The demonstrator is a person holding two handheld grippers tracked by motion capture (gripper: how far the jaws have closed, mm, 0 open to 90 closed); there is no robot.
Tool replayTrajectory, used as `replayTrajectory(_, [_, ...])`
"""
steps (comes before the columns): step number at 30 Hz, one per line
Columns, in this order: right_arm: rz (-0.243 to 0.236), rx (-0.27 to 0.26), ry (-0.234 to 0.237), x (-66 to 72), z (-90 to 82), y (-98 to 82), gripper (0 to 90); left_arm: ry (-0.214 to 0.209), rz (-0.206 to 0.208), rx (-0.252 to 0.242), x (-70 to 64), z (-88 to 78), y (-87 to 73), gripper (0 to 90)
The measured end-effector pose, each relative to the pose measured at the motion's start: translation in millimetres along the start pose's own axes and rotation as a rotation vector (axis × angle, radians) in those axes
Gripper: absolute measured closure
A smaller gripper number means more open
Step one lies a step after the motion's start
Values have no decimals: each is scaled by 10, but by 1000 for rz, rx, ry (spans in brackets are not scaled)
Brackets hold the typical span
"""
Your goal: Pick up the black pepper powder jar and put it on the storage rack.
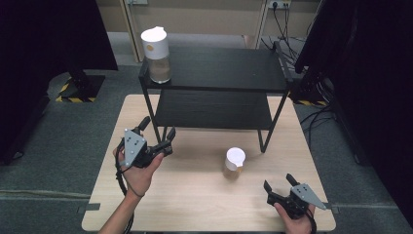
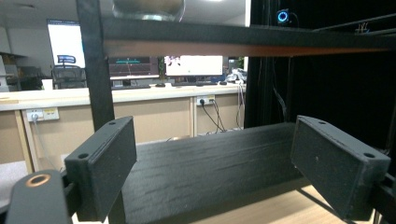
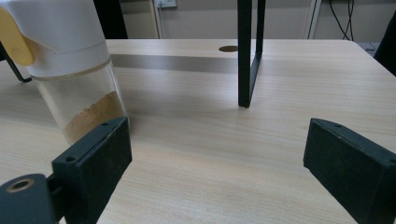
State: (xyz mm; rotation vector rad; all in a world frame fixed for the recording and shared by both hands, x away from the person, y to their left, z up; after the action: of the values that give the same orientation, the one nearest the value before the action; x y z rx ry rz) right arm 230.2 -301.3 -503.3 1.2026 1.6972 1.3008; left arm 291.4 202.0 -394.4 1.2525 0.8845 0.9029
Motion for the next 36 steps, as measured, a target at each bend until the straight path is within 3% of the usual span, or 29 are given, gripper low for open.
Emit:
replayTrajectory(12, [-1, 0, -1, 2, 0, 0, 81, -2, 1, 41, 36, -67, -300, 134])
replayTrajectory(27, [-2, 1, -2, 4, 1, 1, 81, -18, -28, 142, 40, -141, -705, 128])
replayTrajectory(36, [-3, 1, 0, 3, 1, 2, 81, -9, -36, 186, 70, -182, -831, 124])
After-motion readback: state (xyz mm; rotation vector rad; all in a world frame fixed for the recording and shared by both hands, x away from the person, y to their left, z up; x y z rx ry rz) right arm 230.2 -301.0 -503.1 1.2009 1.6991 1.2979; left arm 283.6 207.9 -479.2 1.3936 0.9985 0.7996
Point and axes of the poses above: each handheld gripper's, and its own axes: z roughly forward along the jaws, y roughly out of its top, x roughly to its left, the point moved 7 cm from there along z, roughly forward along the jaws, and after that the axes turned 3 degrees about -z, right-handed, at the moved point
